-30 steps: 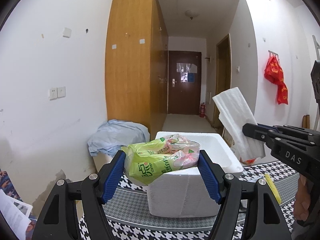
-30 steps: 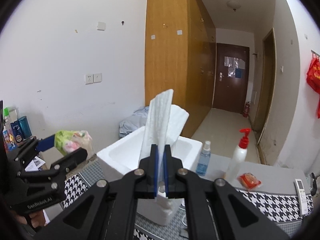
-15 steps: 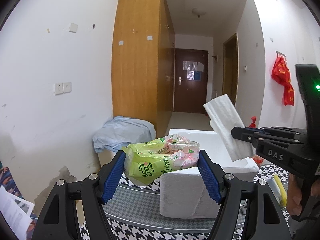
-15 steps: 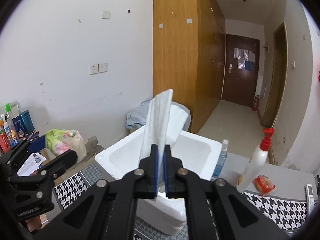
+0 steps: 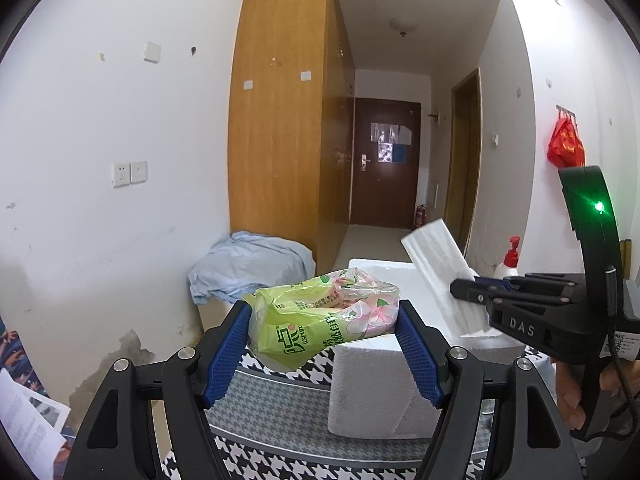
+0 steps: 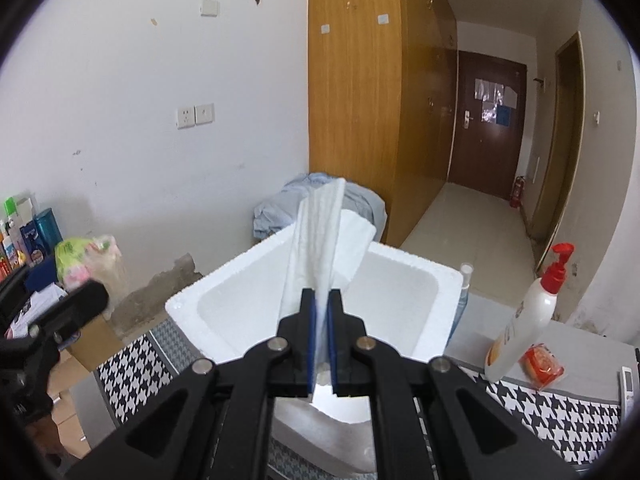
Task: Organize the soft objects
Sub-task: 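Lower the white mask into the foam box and open the right gripper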
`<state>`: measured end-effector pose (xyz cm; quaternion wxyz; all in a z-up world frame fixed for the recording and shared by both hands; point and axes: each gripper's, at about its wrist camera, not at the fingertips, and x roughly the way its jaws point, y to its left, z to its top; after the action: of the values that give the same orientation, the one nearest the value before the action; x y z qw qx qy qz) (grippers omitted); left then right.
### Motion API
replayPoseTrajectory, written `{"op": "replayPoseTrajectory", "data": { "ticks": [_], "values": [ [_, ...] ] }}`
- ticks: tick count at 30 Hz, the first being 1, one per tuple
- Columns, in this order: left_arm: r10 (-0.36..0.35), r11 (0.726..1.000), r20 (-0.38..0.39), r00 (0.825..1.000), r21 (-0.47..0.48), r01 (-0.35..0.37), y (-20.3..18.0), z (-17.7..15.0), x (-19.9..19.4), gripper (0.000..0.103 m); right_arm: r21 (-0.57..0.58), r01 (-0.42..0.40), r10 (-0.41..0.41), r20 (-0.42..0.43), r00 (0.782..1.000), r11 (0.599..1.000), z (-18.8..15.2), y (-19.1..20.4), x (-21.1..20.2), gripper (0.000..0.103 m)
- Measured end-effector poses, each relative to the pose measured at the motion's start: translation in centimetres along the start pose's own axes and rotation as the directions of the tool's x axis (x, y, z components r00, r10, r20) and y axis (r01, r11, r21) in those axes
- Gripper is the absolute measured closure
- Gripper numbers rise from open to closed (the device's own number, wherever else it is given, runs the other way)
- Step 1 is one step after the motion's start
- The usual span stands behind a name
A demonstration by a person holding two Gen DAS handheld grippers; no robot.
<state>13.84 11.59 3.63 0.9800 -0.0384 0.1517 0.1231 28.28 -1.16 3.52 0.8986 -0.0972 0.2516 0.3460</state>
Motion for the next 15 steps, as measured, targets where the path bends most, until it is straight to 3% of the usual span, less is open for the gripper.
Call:
{"op": "replayPoseTrajectory", "data": {
  "ticks": [2,3,4,6,9,15],
  "values": [
    [0.000,1.000,0.003,1.000,-0.004,0.000,0.1,0.1,0.0,0.029,0.004,-0.004,0.004,-0.013,1.000,1.000,0.0,0.0,0.0,0.079],
    [0.000,1.000,0.003,1.000,-0.004,0.000,0.0,0.1,0.0,0.029,0.011,-0.002,0.002,-0.008,1.000,1.000,0.0,-0.1,-0.1,0.064],
    [-0.001,1.000,0.003,1.000,-0.003,0.001,-0.1,0.0,0.0,0.029,0.012,-0.003,0.003,-0.002,1.000,1.000,0.0,-0.1,-0.3,0.040],
    [0.000,1.000,0.004,1.000,0.000,0.000,-0.1,-0.1,0.0,0.029,0.006,-0.001,0.001,0.023,1.000,1.000,0.0,0.2,-0.7,0.017],
    [0.005,1.000,0.001,1.000,-0.005,-0.005,0.2,0.0,0.1,0.029,-0.004,0.014,-0.014,0.071,0.997,1.000,-0.2,0.6,-1.9,0.017],
    [0.001,1.000,0.011,1.000,-0.003,-0.001,0.1,0.2,-0.1,0.029,-0.009,0.017,-0.017,0.069,0.997,1.000,-0.4,0.7,-2.4,0.017]
  ]
}}
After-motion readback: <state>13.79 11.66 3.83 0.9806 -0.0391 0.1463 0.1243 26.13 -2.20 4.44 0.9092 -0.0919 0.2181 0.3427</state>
